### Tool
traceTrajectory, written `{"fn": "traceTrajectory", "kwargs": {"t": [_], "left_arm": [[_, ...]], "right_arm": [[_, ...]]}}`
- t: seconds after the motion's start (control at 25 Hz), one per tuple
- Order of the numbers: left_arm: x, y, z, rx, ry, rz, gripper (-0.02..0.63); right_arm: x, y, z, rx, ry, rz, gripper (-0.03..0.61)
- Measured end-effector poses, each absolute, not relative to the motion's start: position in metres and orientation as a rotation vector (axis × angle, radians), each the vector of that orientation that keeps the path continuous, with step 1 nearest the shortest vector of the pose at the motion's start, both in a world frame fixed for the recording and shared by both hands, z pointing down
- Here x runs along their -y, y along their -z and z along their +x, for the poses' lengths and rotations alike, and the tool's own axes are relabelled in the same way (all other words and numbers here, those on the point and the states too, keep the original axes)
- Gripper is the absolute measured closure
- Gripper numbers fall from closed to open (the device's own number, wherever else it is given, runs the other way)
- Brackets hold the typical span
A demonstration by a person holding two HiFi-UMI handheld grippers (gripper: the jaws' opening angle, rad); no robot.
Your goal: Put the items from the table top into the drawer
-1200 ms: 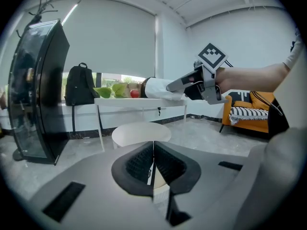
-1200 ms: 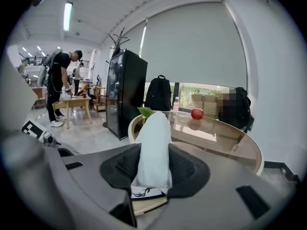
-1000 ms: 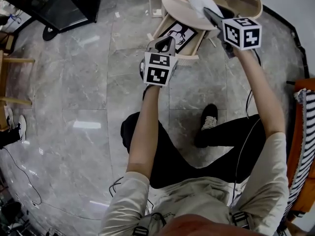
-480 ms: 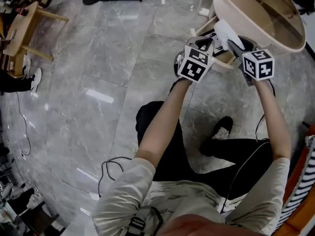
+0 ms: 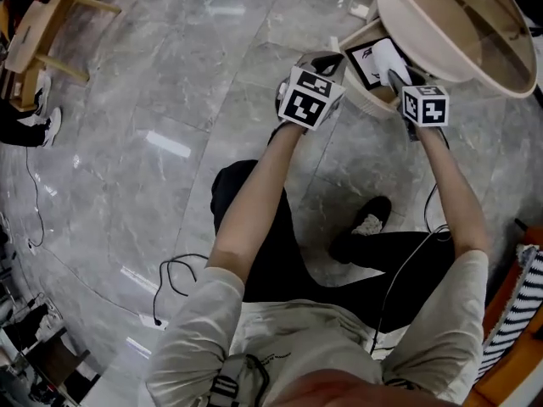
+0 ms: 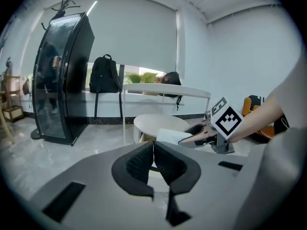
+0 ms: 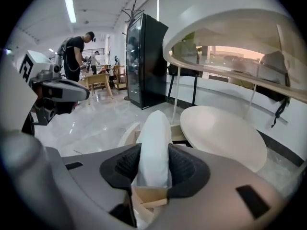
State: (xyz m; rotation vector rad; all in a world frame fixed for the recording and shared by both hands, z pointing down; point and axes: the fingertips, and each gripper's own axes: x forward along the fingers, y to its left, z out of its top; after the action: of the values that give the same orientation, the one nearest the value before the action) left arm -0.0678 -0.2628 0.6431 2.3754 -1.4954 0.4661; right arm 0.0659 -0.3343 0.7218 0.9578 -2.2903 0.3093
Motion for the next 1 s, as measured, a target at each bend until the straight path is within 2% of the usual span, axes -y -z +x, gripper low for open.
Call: {"fn": "traceTrajectory", "kwargs": {"t": [0.48,1.0], "left_arm": [[0.242,-0.675,-0.086,1.535,-0.505,2.309,0.592],[0.226,-0.661,-0.103,1.598,-0.512,2.298,0.592]], "right_arm": [[0.349,-0.792,0.059,2.191,-0.358,0.780,0.396],[0.366,-0.824,0.025,2.101,-0.355,0.706,0.396]]}}
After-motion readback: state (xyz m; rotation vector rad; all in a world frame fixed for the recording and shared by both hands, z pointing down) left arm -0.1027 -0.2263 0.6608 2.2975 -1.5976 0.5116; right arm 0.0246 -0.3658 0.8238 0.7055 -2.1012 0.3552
